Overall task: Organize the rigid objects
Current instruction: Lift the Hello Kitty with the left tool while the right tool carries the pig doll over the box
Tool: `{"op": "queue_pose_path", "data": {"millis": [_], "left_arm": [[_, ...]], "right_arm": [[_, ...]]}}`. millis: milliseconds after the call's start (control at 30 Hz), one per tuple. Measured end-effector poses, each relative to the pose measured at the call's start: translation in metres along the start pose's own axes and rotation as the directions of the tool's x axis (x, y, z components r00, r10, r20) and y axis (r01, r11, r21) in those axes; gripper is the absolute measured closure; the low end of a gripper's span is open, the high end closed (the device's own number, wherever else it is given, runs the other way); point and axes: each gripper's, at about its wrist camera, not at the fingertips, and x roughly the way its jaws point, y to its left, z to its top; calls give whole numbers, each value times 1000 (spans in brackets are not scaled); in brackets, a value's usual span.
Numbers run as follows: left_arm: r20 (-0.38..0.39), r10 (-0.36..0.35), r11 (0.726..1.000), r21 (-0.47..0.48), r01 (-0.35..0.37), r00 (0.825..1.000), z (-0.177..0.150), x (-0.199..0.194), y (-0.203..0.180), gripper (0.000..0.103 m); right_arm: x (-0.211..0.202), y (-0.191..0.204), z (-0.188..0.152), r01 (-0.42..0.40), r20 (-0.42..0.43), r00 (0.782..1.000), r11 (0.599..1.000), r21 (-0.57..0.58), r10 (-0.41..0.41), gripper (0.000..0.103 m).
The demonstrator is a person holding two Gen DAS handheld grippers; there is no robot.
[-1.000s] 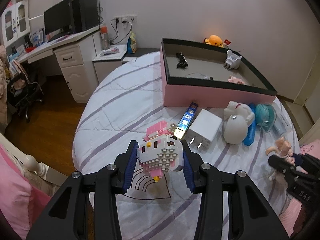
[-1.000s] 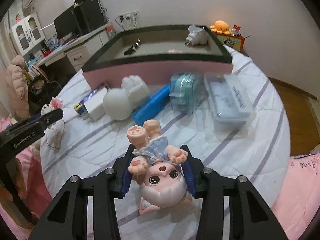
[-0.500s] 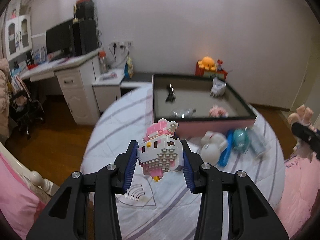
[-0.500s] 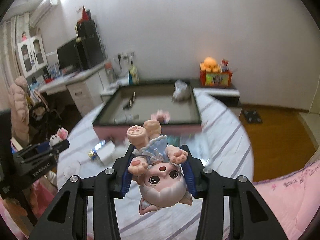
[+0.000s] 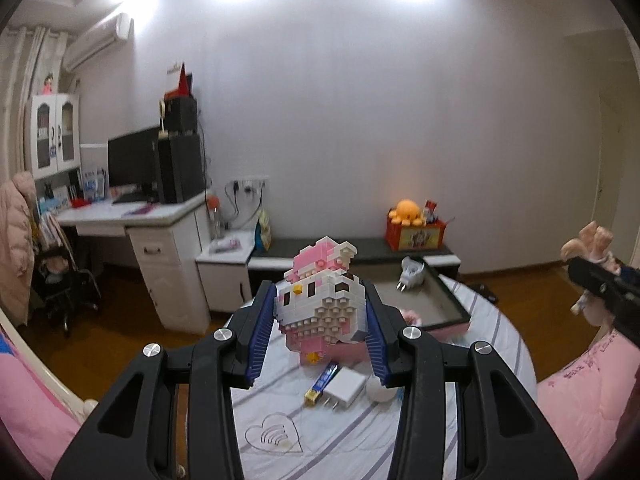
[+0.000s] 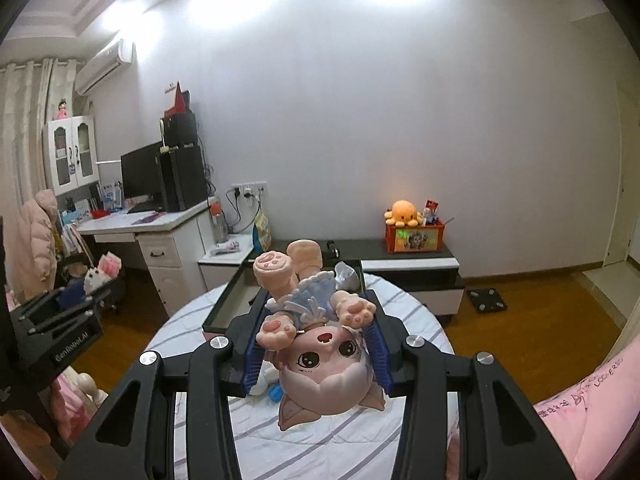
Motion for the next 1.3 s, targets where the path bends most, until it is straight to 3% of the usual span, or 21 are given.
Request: {"op": "queue_pose_path", "data": {"millis": [333, 800, 1067, 1300], "left_arm": [[46, -9, 1000, 16, 8, 999, 6, -15, -5, 61], [27, 14, 1000, 21, -15, 1000, 15, 10, -12, 61], [12, 15, 999, 42, -16, 1000, 48, 62, -17, 61], [-90, 8, 998, 56, -3, 996, 63, 143, -25, 61]], "right_arm": [[-4, 3, -3, -21, 7, 1000, 1000, -10, 21, 58], [7, 4, 4, -15, 17, 1000, 999, -37, 16, 58], [54, 6, 31, 0, 8, 1000, 998, -67, 1, 58], [132, -6, 49, 7, -87, 996, 997, -72, -13, 58]]}}
